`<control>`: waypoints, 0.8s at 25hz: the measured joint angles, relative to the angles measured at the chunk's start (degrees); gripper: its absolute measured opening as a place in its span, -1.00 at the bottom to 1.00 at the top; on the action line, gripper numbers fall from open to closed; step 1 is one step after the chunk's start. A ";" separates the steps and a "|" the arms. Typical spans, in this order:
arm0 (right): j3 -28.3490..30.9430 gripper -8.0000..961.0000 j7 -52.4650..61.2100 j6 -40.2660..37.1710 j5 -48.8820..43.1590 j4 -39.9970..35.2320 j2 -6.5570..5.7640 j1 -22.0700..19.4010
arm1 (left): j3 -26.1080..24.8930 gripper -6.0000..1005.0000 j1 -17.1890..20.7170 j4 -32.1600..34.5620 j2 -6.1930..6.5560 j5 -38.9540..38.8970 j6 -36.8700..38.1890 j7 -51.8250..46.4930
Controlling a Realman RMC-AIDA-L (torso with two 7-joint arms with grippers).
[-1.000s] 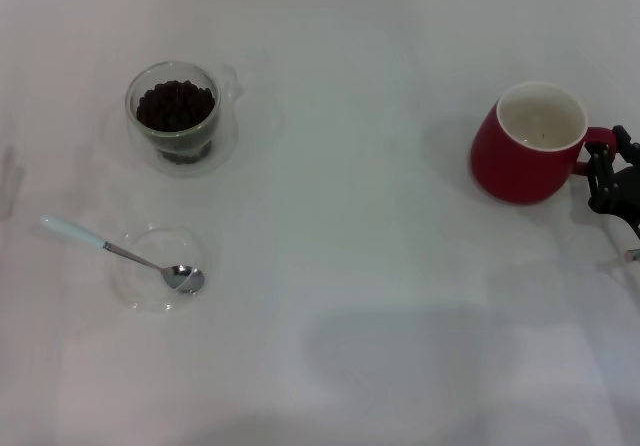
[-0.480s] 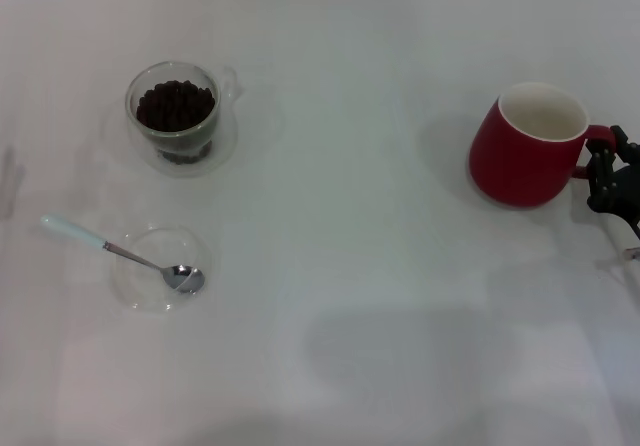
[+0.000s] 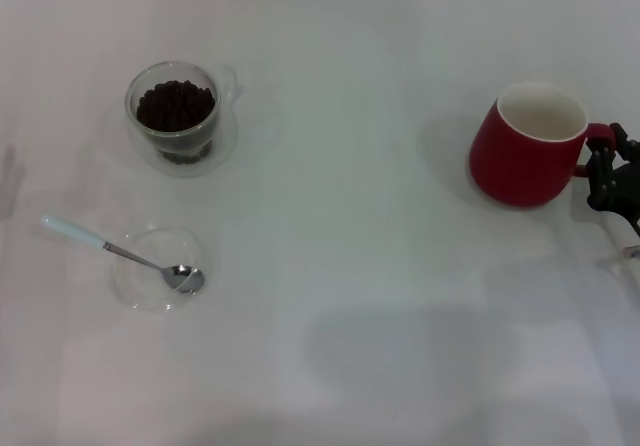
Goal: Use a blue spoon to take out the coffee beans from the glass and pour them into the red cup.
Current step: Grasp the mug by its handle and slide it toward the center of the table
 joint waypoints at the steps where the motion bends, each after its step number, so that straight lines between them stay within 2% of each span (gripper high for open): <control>1: 0.00 -0.65 -1.06 -0.06 0.01 -0.02 0.00 -0.02 | -0.01 0.72 -0.08 0.00 0.00 0.00 0.00 0.00; 9: -0.27 -0.66 -4.03 -1.16 0.03 -0.44 0.09 -0.37 | -0.03 0.72 -1.50 0.25 0.00 0.00 -0.04 0.00; 20: -3.51 -0.67 -4.24 -1.63 -0.06 -0.51 0.09 -0.17 | -0.10 0.72 -2.27 -0.15 0.00 -0.16 -0.38 0.00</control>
